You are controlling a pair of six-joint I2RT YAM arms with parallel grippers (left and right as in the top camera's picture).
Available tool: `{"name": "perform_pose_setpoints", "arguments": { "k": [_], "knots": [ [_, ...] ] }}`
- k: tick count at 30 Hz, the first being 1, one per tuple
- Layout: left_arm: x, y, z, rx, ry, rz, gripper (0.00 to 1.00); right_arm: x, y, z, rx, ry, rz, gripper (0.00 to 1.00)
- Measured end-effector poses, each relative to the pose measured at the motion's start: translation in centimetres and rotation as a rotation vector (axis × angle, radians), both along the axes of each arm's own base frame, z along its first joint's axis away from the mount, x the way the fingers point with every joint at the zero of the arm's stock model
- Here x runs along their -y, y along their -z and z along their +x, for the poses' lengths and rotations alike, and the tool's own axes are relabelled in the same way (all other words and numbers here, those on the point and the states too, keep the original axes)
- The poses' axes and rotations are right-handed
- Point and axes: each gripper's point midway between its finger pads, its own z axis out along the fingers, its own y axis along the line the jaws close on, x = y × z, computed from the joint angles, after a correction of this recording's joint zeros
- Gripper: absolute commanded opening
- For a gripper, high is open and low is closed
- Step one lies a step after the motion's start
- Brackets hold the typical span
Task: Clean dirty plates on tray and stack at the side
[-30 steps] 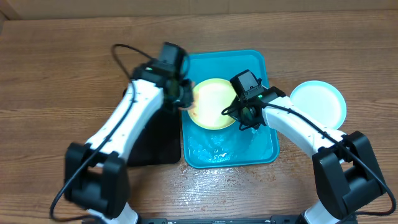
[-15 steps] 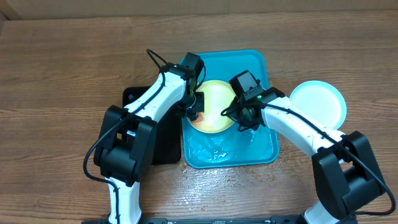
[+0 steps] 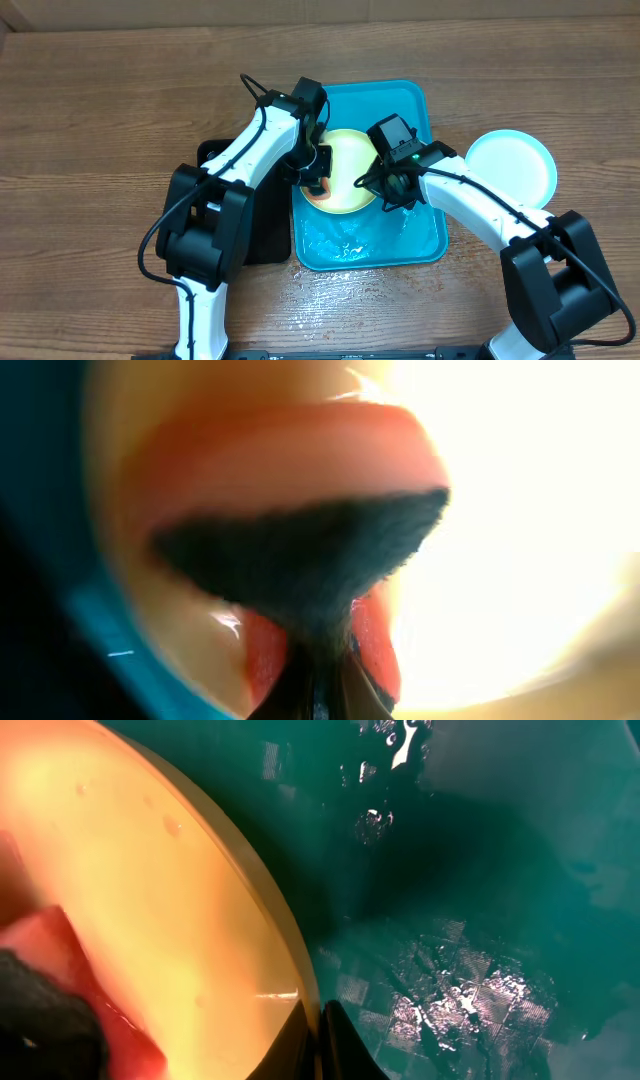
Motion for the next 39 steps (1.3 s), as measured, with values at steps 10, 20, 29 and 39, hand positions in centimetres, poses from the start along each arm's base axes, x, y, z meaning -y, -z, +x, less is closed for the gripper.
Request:
{"name": "perform_pose_setpoints", "arguments": {
  "k": [10,20,29,39],
  "knots": [
    [3.4,-0.2,-3.3,-0.120,0.089,-0.132,0.04,0.2,0.1,0.0,0.000,0.002,-0.008,0.04],
    [-1.4,1.0,-0.8,-0.001,-0.061,0.221,0.04,-0.8,0.3,-0.4,-0.016,-0.015,0.034,0.04],
    [-4.6,0.9,2.0,0.144,-0.199,0.417,0.04,-1.5,0.3,-1.3,-0.050,-0.025,0.060,0.04],
    [-4.7,0.2,4.0,0.214,-0.244,0.416,0.04,-1.5,0.3,-1.3,-0.055,-0.022,0.061,0.04]
  ]
}}
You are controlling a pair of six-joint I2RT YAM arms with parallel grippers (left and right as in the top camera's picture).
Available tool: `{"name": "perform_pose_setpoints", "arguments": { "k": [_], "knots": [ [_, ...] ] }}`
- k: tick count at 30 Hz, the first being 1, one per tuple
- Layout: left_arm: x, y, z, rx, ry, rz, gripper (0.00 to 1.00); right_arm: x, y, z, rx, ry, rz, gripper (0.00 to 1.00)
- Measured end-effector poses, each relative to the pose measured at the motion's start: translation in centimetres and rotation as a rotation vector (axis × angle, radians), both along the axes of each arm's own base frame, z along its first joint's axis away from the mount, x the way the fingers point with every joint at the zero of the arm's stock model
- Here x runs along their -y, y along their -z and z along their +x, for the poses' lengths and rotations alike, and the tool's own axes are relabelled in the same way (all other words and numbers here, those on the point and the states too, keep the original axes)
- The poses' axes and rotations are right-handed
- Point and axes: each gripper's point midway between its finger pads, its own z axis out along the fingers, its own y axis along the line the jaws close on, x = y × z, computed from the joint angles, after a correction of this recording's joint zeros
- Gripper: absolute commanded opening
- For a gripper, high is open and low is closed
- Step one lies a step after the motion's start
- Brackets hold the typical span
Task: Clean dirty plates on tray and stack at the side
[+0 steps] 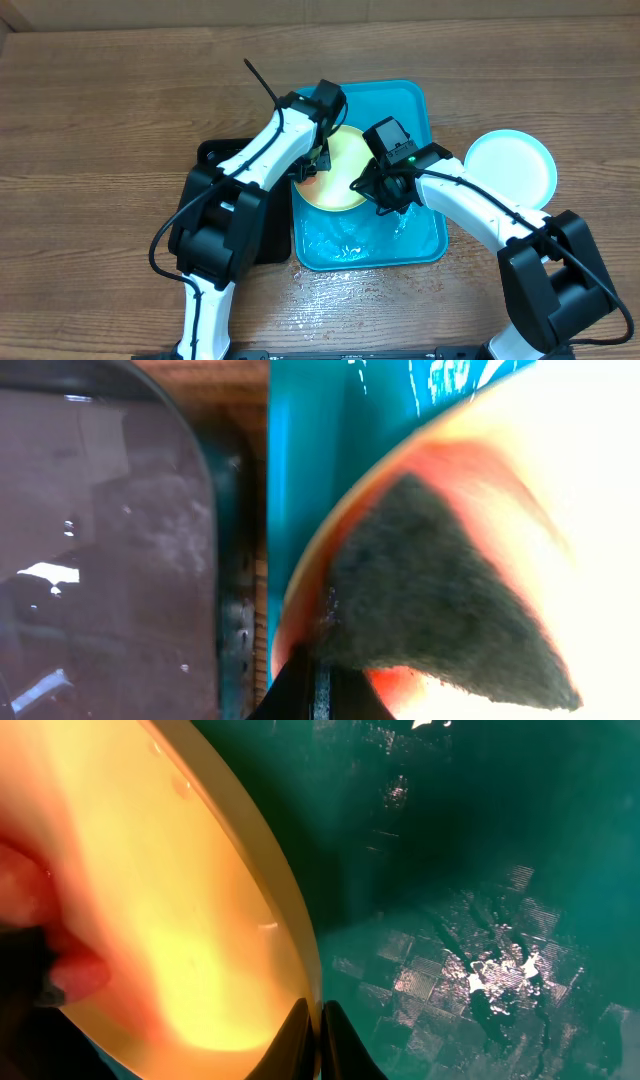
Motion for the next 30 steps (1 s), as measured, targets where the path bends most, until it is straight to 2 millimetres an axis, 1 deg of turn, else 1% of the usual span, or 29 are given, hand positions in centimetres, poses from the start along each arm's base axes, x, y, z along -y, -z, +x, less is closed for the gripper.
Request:
{"name": "perform_pose_setpoints", "arguments": {
  "k": [5,9,12,15,18,20,22,26,28,29,30],
  "knots": [
    [0.5,-1.5,1.2,-0.010,-0.024,-0.085,0.04,0.6,0.1,-0.2,-0.008,0.008,-0.026,0.04],
    [1.5,-3.6,1.8,-0.033,-0.013,-0.190,0.04,1.4,0.3,-0.2,-0.012,0.016,-0.056,0.04],
    [2.2,-5.3,1.2,-0.080,0.014,-0.253,0.04,1.8,0.3,-0.1,-0.006,0.005,-0.069,0.04],
    [1.9,-6.5,-0.5,-0.148,0.025,-0.265,0.04,2.0,0.3,0.1,0.006,-0.031,-0.078,0.04],
    [0.6,-7.8,-2.5,-0.210,0.017,-0.241,0.05,2.3,0.3,0.3,0.016,-0.075,-0.089,0.04],
    [-0.8,-9.4,-3.5,-0.215,0.004,-0.214,0.04,2.4,0.3,0.4,0.022,-0.102,-0.094,0.04],
    [-2.5,-11.2,-4.1,-0.197,-0.015,-0.182,0.04,2.4,0.3,0.4,0.027,-0.122,-0.098,0.04],
    [-7.3,-15.6,-5.4,-0.114,-0.080,-0.102,0.04,2.3,0.2,0.5,0.037,-0.158,-0.098,0.04],
    [-8.7,-16.2,-5.8,-0.085,-0.104,-0.085,0.04,2.0,0.1,0.7,0.049,-0.180,-0.090,0.04],
    [-9.5,-16.2,-6.1,-0.078,-0.118,-0.074,0.04,1.8,0.1,0.8,0.056,-0.198,-0.083,0.04],
    [-10.2,-15.7,-6.5,-0.080,-0.132,-0.063,0.04,1.7,0.1,0.8,0.060,-0.211,-0.080,0.04]
  ]
}}
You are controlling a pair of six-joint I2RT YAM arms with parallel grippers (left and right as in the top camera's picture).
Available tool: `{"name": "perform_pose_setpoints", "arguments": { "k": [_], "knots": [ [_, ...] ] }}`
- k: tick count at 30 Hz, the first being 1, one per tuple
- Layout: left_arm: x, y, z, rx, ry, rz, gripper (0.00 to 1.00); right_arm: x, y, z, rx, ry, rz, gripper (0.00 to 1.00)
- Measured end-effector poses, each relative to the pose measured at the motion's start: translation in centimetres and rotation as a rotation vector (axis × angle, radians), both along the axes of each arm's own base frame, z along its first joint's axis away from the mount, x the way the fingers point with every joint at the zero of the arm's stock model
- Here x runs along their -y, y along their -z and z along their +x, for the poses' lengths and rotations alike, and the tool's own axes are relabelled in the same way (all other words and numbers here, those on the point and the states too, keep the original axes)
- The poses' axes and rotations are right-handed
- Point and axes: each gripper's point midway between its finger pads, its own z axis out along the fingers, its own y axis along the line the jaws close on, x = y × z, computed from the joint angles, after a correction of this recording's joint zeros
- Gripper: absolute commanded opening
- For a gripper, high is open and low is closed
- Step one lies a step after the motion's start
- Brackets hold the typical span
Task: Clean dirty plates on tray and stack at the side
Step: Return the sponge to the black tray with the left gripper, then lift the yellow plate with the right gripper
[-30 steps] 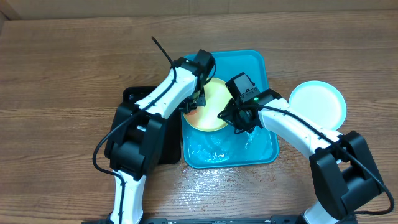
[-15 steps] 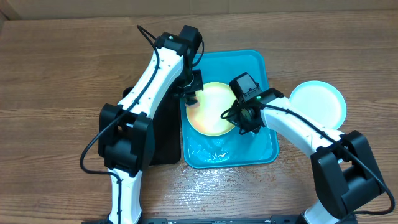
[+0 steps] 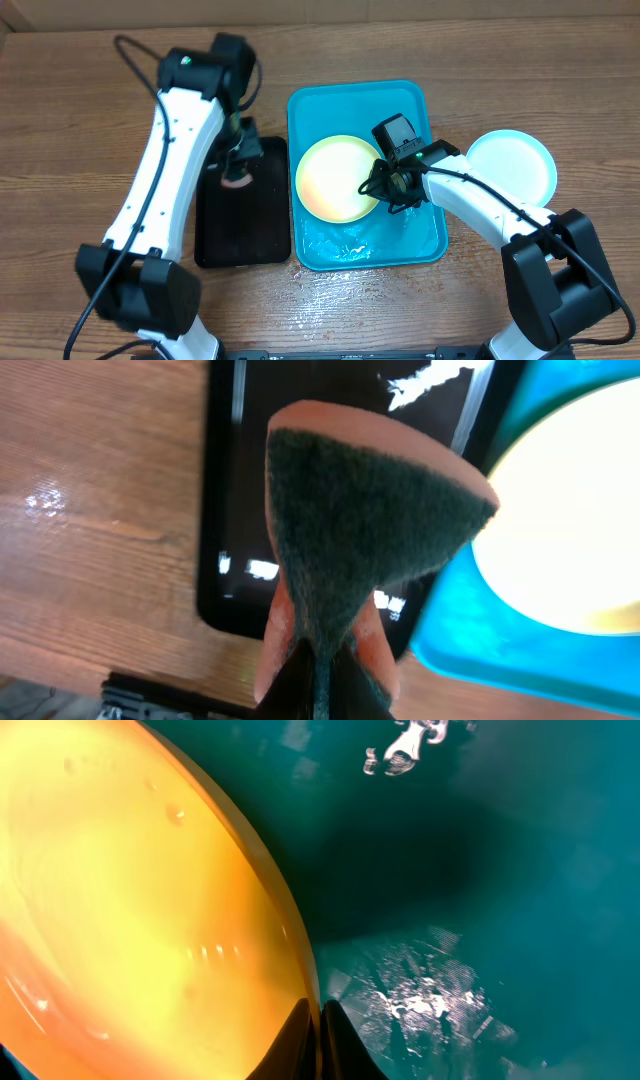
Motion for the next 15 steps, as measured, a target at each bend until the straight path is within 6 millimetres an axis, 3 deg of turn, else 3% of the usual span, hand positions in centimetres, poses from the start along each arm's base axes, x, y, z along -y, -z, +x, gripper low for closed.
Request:
{"name": "perform_pose_setpoints", "arguments": {
  "k": [3,8,12,13,15],
  "knots": [
    [-0.7,3.1,-0.4,-0.018,-0.014,0.019,0.04,-0.2,0.0,0.0,0.003,-0.026,0.004,0.04],
    [-1.1,11.1,-2.2,-0.082,-0.013,0.036,0.04,-0.4,-0.1,-0.1,0.004,-0.050,0.010,0.04],
    [-1.4,14.2,-4.4,-0.144,-0.016,0.039,0.05,-0.4,-0.1,-0.1,0.003,-0.060,0.012,0.04],
    [-1.4,14.3,-4.6,-0.151,-0.018,0.035,0.15,-0.4,-0.1,-0.1,0.005,-0.061,0.012,0.04],
    [-1.4,14.2,-4.7,-0.156,-0.015,0.032,0.53,-0.4,-0.1,-0.1,0.006,-0.062,0.012,0.04]
  ]
}}
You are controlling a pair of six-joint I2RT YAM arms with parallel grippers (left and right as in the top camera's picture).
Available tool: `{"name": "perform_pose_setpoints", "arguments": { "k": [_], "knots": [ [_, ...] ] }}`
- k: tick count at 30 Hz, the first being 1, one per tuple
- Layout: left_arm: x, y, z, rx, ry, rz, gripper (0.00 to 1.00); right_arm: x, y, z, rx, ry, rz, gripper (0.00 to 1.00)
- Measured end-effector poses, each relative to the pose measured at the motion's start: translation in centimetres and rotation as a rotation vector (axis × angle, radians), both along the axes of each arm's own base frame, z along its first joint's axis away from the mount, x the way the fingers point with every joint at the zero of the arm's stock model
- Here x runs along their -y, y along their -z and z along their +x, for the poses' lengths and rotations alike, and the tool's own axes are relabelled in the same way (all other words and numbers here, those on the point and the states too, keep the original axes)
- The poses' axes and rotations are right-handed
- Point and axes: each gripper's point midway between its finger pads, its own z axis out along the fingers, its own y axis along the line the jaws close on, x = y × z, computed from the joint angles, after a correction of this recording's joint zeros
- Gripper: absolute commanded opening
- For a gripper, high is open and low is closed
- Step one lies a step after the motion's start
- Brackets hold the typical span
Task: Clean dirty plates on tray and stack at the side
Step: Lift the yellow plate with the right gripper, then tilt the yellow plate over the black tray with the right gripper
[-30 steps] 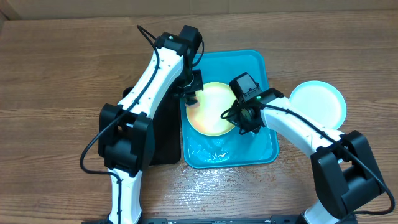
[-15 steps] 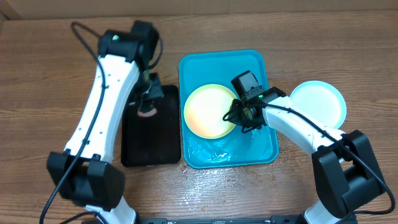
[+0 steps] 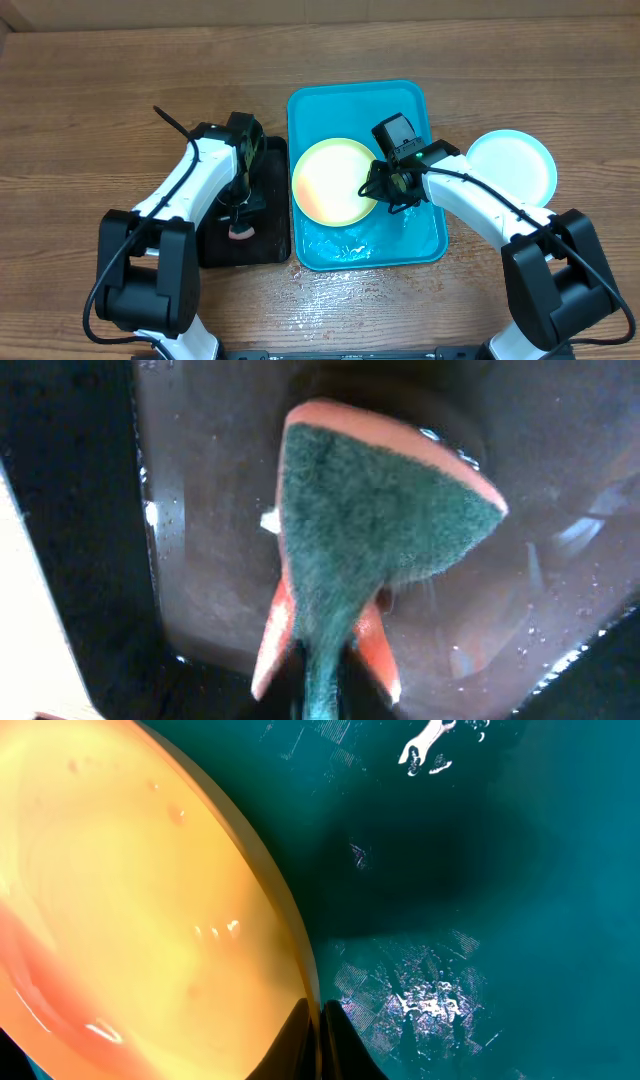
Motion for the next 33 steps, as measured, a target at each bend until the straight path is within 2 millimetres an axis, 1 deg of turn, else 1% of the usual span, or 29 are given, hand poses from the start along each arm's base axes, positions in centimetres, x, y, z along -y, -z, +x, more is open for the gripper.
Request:
{"name": "perform_pose_setpoints", "arguments": {
  "k": [3,4,5,6,9,12,14,17,18,20,22,25,28,30,33],
  "knots": [
    [0.0,-0.9,-0.4,-0.027,-0.008,-0.002,0.88,0.0,0.0,0.0,0.003,-0.015,-0.003,0.04],
    [0.0,-1.4,-0.4,-0.028,-0.007,-0.002,0.96,0.0,-0.1,0.0,0.002,-0.027,-0.007,0.04],
    [0.0,-2.1,-0.2,-0.021,-0.005,-0.004,1.00,0.0,-0.3,-0.1,0.001,-0.044,-0.014,0.04],
    [0.1,-2.9,0.1,-0.008,-0.006,-0.009,1.00,0.1,-0.6,0.0,0.000,-0.058,-0.021,0.04],
    [0.1,-6.6,1.7,0.087,-0.018,-0.049,1.00,0.4,-2.0,0.6,0.020,-0.099,-0.061,0.04],
    [-0.6,-11.8,3.5,0.227,-0.046,-0.104,1.00,0.3,-4.4,1.9,0.072,-0.156,-0.101,0.04],
    [-1.7,-15.6,4.4,0.337,-0.085,-0.134,1.00,-0.2,-6.4,2.8,0.120,-0.209,-0.121,0.04],
    [-3.7,-20.5,5.0,0.478,-0.143,-0.161,1.00,-1.8,-9.3,3.7,0.206,-0.291,-0.139,0.04],
    [-4.4,-21.8,5.1,0.519,-0.164,-0.165,1.00,-2.5,-10.2,3.9,0.240,-0.320,-0.148,0.04],
    [-5.7,-23.9,5.1,0.590,-0.201,-0.173,1.00,-4.4,-11.9,4.3,0.318,-0.377,-0.161,0.04],
    [-6.7,-25.5,4.8,0.644,-0.233,-0.179,1.00,-6.8,-13.2,4.1,0.408,-0.440,-0.190,0.04],
    [-7.3,-26.1,4.3,0.662,-0.254,-0.181,1.00,-9.3,-14.1,3.4,0.495,-0.500,-0.243,0.04],
    [-7.5,-26.0,3.9,0.651,-0.264,-0.180,1.00,-11.4,-15.0,2.4,0.579,-0.533,-0.300,0.04],
    [-7.5,-25.9,3.7,0.640,-0.265,-0.180,1.00,-12.2,-15.6,2.2,0.631,-0.533,-0.346,0.04],
    [-7.5,-25.7,3.3,0.621,-0.269,-0.174,1.00,-12.8,-16.3,2.0,0.701,-0.501,-0.424,0.04]
  ]
}}
